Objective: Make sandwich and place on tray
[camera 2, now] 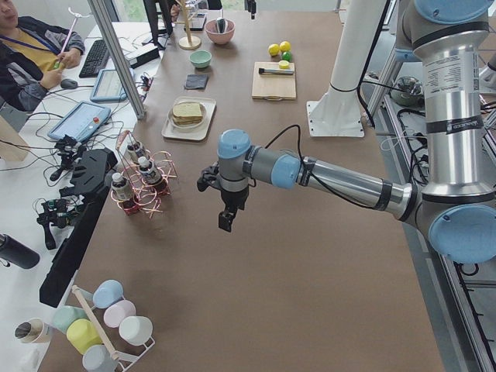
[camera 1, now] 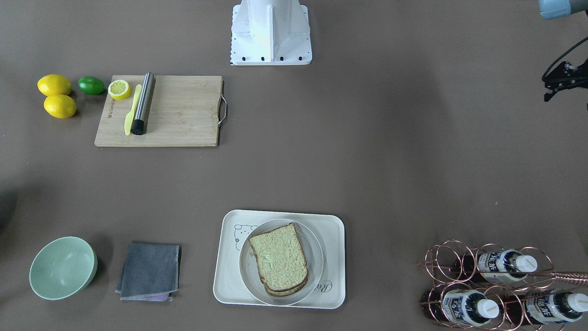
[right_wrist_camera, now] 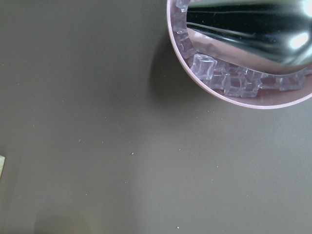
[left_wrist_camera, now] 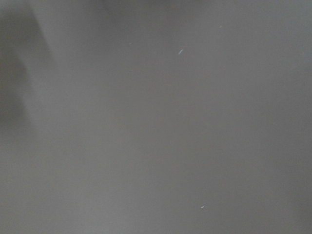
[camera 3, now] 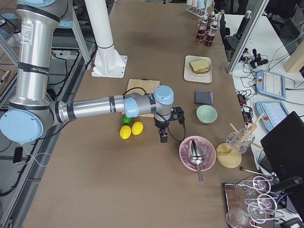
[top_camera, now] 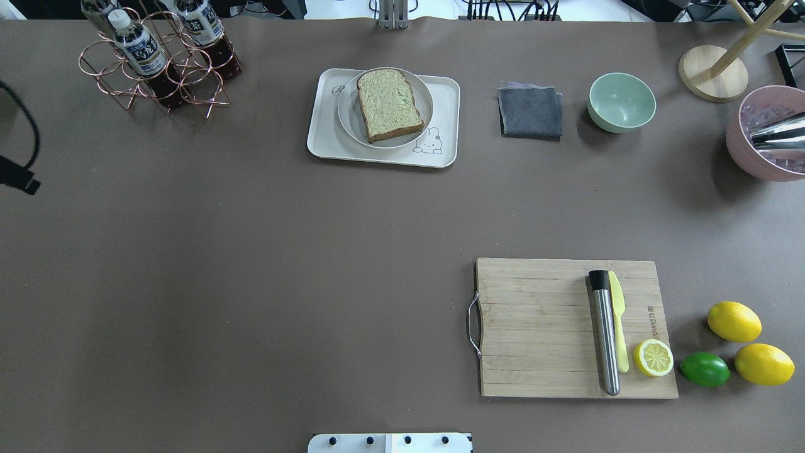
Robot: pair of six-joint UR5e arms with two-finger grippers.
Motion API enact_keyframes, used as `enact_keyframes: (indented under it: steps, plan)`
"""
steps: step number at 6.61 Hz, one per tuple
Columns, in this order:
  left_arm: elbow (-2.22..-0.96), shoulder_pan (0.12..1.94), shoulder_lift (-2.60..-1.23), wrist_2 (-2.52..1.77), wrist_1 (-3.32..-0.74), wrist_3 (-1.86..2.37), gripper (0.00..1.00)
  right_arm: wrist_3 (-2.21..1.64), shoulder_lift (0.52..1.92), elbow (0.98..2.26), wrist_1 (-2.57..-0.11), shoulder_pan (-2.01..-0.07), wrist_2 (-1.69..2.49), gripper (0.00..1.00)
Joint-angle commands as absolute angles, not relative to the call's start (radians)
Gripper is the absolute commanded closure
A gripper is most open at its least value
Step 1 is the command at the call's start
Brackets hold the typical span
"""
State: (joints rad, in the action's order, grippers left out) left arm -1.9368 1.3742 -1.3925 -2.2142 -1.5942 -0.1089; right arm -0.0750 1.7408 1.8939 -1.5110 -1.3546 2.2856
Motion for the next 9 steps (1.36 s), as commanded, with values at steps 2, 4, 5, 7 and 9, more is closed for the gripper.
enact_keyframes:
  steps: [2, 4, 5, 7, 9]
  plan:
    - [-1.838, 1.456, -1.325, -2.300, -1.693, -0.181, 0.03, 0.050, 1.813, 1.888, -1.508, -1.442, 2.279, 0.00]
    - [-1.842, 1.492, -1.261, -2.312, -1.800, -0.167, 0.03, 0.055, 1.844, 1.884, -1.500, -1.451, 2.273, 0.00]
    - [-1.842, 1.508, -1.262, -2.306, -1.802, -0.167, 0.03, 0.057, 1.862, 1.891, -1.499, -1.459, 2.281, 0.00]
    - [-1.847, 1.505, -1.285, -2.299, -1.801, -0.155, 0.03, 0.055, 1.850, 1.864, -1.499, -1.459, 2.272, 0.00]
    - [-1.853, 1.499, -1.293, -2.309, -1.802, -0.060, 0.03, 0.052, 1.844, 1.862, -1.499, -1.457, 2.273, 0.00]
